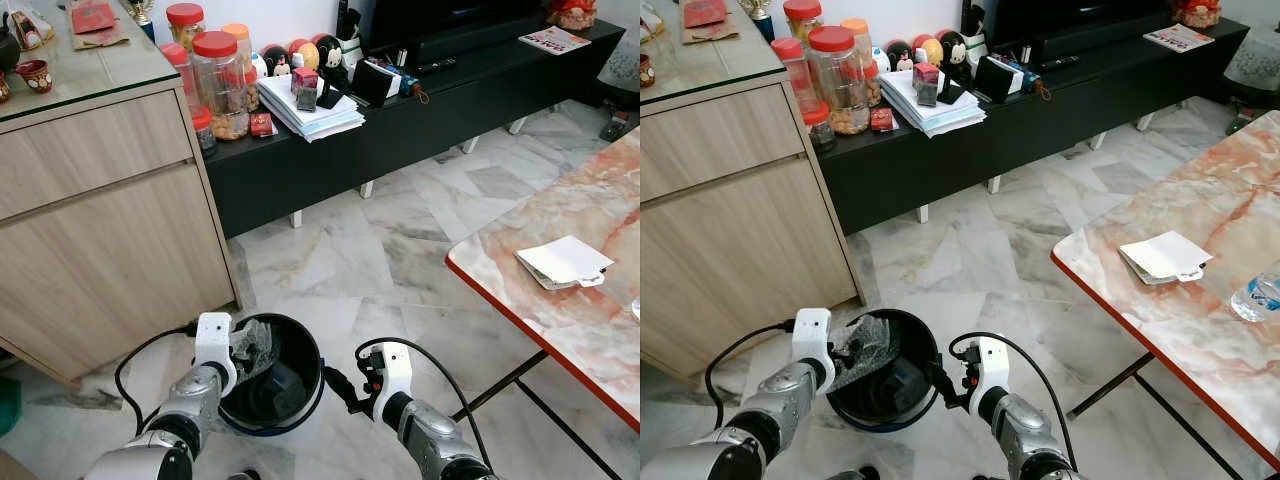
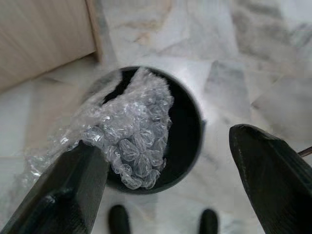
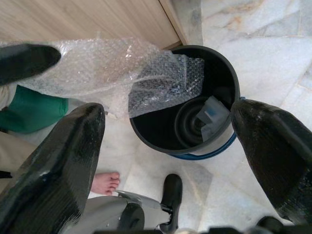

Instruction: Picking trash to rubbish bin

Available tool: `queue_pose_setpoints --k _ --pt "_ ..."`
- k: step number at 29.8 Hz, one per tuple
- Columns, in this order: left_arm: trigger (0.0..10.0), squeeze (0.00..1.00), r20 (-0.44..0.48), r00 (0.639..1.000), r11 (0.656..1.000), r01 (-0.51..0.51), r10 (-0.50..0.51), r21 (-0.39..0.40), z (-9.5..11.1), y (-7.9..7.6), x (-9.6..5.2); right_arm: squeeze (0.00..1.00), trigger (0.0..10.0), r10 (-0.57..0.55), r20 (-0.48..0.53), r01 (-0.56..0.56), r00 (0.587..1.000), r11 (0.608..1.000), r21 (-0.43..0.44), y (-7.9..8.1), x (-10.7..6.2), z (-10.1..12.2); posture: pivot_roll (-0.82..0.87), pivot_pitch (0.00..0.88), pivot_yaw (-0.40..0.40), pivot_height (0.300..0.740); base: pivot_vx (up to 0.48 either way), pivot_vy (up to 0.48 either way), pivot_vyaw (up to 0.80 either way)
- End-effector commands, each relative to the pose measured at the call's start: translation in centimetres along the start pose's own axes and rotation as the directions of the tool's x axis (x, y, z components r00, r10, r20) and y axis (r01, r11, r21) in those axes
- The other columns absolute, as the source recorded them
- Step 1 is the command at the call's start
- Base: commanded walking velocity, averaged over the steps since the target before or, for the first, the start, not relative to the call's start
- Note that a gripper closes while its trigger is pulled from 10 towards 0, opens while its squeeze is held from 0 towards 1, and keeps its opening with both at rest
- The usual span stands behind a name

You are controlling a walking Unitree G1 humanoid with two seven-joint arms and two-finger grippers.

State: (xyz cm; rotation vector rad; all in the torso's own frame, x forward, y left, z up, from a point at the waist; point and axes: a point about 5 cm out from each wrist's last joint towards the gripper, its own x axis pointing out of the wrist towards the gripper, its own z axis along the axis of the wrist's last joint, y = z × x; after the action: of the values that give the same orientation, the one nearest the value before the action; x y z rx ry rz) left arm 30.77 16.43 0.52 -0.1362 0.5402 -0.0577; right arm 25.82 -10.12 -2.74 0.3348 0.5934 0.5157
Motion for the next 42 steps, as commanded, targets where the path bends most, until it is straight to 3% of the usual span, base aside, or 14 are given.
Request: queue_pose_setpoints --k 1,3,4,9,11,13,16,18,23,26,31,33,37,42 --pt "10.0 0.0 0.024 1.0 0.996 0.003 -0.001 -0.084 0.5 0.0 0.1 0.0 10.0 -0.008 -0.007 0.008 1.0 1.0 -0.008 -0.1 -0.1 -0.3 0.08 0.121 -0.049 0.74 0.0 0.0 0.0" --pt "10.0 0.0 0.026 1.0 0.994 0.003 0.0 -0.107 0.6 0.0 0.1 0.0 10.0 -0.009 -0.007 0.009 1.0 1.0 -0.008 -0.1 -0.1 -0.3 0.08 0.121 -0.05 0.74 0.0 0.0 0.0" --pt "10.0 0.0 0.029 1.0 0.983 0.006 -0.001 -0.184 0.8 0.2 0.2 0.0 10.0 -0.009 -0.008 0.009 1.0 1.0 -0.009 -0.1 -0.1 -0.3 0.08 0.122 -0.05 0.74 0.0 0.0 0.0" --pt "10.0 0.0 0.039 0.999 0.909 -0.003 0.021 -0.417 1.3 0.6 0.3 0.0 10.0 -0.013 -0.011 0.013 1.0 1.0 -0.011 -0.1 -0.1 -0.3 0.08 0.123 -0.05 0.74 0.0 0.0 0.0" --pt "10.0 0.0 0.034 0.999 0.898 -0.011 0.028 -0.441 1.3 0.7 0.3 0.0 10.0 -0.013 -0.012 0.013 1.0 1.0 -0.011 -0.1 -0.1 -0.3 0.08 0.123 -0.05 0.74 0.0 0.0 0.0" --pt "10.0 0.0 0.025 0.999 0.855 -0.013 0.03 -0.519 1.2 0.8 0.3 0.0 10.0 -0.014 -0.012 0.014 1.0 1.0 -0.011 0.0 -0.1 -0.4 0.08 0.123 -0.048 0.74 0.0 0.0 0.0" --pt "10.0 0.0 0.018 1.0 0.849 0.02 -0.012 -0.527 1.0 0.3 0.3 0.0 10.0 -0.015 -0.011 0.015 1.0 1.0 -0.01 0.0 -0.1 -0.4 0.08 0.123 -0.048 0.74 0.0 0.0 0.0" --pt "10.0 0.0 0.005 0.998 0.895 0.054 -0.058 -0.443 0.7 -0.4 0.3 0.0 10.0 -0.016 -0.012 0.016 1.0 1.0 -0.01 0.0 -0.1 -0.4 0.08 0.124 -0.047 0.74 0.0 0.0 0.0" --pt "10.0 0.0 0.002 0.989 0.901 0.134 -0.146 -0.413 0.5 -1.5 0.4 0.0 10.0 -0.018 -0.012 0.018 1.0 1.0 -0.01 0.0 -0.1 -0.4 0.08 0.124 -0.048 0.74 0.0 0.0 0.0" --pt "10.0 0.0 0.02 0.971 0.865 0.22 -0.237 -0.451 0.6 -2.5 0.4 0.0 10.0 -0.018 -0.013 0.018 1.0 1.0 -0.01 0.0 -0.1 -0.5 0.08 0.125 -0.048 0.74 0.0 0.0 0.0" --pt "10.0 0.0 0.025 0.991 0.772 0.116 -0.128 -0.625 0.9 -1.1 0.4 0.0 10.0 -0.019 -0.013 0.019 1.0 1.0 -0.008 0.0 -0.1 -0.5 0.08 0.125 -0.046 0.74 0.0 0.0 0.0" --pt "10.0 0.0 0.033 0.992 0.775 0.118 -0.124 -0.621 1.1 -0.9 0.4 0.0 10.0 -0.02 -0.013 0.019 1.0 1.0 -0.008 0.0 -0.1 -0.5 0.08 0.124 -0.046 0.74 0.0 0.0 0.0" --pt "10.0 0.0 -0.002 0.987 0.895 0.146 -0.162 -0.421 0.8 -1.1 0.3 0.0 10.0 -0.021 -0.014 0.021 1.0 1.0 -0.006 0.0 -0.1 -0.6 0.08 0.126 -0.044 0.74 0.0 0.0 0.0" --pt "10.0 0.0 -0.038 0.986 0.93 0.139 -0.161 -0.34 0.2 -1.0 0.2 0.0 10.0 -0.022 -0.016 0.022 1.0 1.0 -0.005 0.0 -0.1 -0.6 0.08 0.128 -0.043 0.74 0.0 0.0 0.0"
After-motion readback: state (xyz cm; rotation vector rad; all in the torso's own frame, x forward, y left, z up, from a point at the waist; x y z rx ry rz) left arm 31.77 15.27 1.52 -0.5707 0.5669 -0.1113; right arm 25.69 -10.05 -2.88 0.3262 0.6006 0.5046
